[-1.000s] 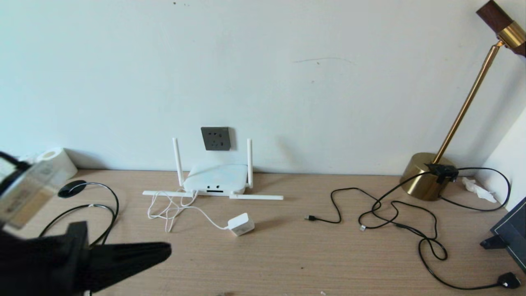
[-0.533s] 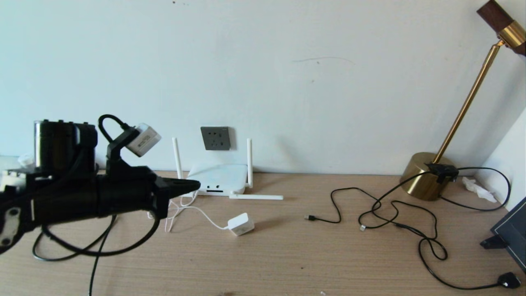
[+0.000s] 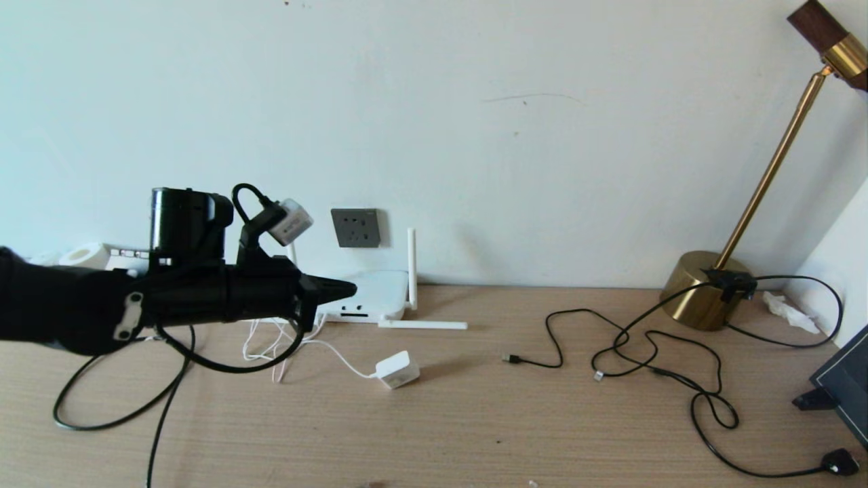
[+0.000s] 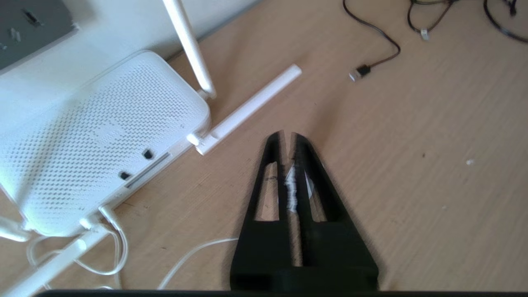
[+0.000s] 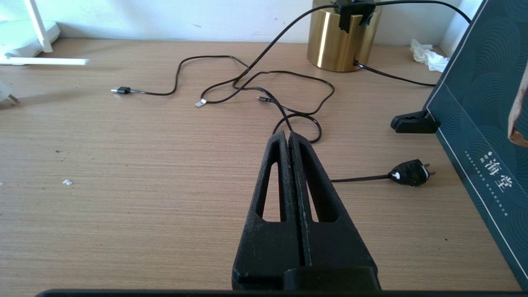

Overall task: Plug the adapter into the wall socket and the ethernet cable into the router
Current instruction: Pick up plug

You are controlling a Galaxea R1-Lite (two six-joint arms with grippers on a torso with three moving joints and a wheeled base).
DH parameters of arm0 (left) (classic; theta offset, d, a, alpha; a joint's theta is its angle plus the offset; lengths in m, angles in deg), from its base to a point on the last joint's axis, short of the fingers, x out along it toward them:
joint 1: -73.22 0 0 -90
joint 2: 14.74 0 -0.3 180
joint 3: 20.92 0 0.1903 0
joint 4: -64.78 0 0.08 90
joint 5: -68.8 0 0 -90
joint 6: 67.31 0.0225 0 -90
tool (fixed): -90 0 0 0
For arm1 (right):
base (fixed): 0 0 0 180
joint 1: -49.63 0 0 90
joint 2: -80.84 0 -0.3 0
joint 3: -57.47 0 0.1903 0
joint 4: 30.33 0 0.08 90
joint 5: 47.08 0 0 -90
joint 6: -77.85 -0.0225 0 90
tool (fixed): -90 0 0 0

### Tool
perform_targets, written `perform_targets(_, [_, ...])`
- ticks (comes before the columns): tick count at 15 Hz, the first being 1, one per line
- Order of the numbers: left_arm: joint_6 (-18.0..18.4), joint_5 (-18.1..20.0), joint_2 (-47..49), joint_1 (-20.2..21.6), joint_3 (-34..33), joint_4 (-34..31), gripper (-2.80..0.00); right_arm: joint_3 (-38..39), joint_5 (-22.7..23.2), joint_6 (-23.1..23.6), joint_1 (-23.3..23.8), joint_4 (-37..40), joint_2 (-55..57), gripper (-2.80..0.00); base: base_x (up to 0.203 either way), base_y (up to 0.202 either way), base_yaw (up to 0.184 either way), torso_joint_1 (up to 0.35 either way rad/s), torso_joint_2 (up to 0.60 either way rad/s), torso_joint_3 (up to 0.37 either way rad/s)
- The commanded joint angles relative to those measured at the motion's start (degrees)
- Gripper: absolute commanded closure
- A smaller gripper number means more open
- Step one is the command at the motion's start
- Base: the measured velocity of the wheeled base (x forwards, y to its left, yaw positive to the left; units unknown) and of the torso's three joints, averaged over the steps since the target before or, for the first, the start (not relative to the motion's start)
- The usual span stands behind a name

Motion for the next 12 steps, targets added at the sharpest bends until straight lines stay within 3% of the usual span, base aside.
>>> perform_targets(1, [0.27, 0.25, 0.62, -1.09, -0.60, -0.11, -2.80, 0.00, -0.02, 0.00, -0.01, -0.02, 0.00, 0.00, 0.000, 0.000, 0.000, 0.000, 0.00, 0.000])
perform_targets(4, [0.55, 0.17, 1.11, -2.22, -0.16, -2.36, -2.80, 0.00, -0.02, 0.00, -0.01, -0.02, 0.00, 0.00, 0.000, 0.000, 0.000, 0.000, 0.00, 0.000])
perform_targets(6, [3.35, 0.17, 3.62, -2.63, 1.03, -2.42, -2.80, 0.00, -0.02, 0.00, -0.01, -0.02, 0.00, 0.00, 0.000, 0.000, 0.000, 0.000, 0.00, 0.000])
perform_targets(10, [15.68, -0.01, 8.89, -2.67, 3.21, -3.09, -2.80, 0.00, -0.02, 0.00, -0.01, -0.02, 0.00, 0.00, 0.000, 0.000, 0.000, 0.000, 0.00, 0.000])
perform_targets(12, [23.54, -0.09, 9.90, -2.64, 3.57, -4.69, -2.80, 0.00, -0.02, 0.00, -0.01, -0.02, 0.00, 0.00, 0.000, 0.000, 0.000, 0.000, 0.00, 0.000])
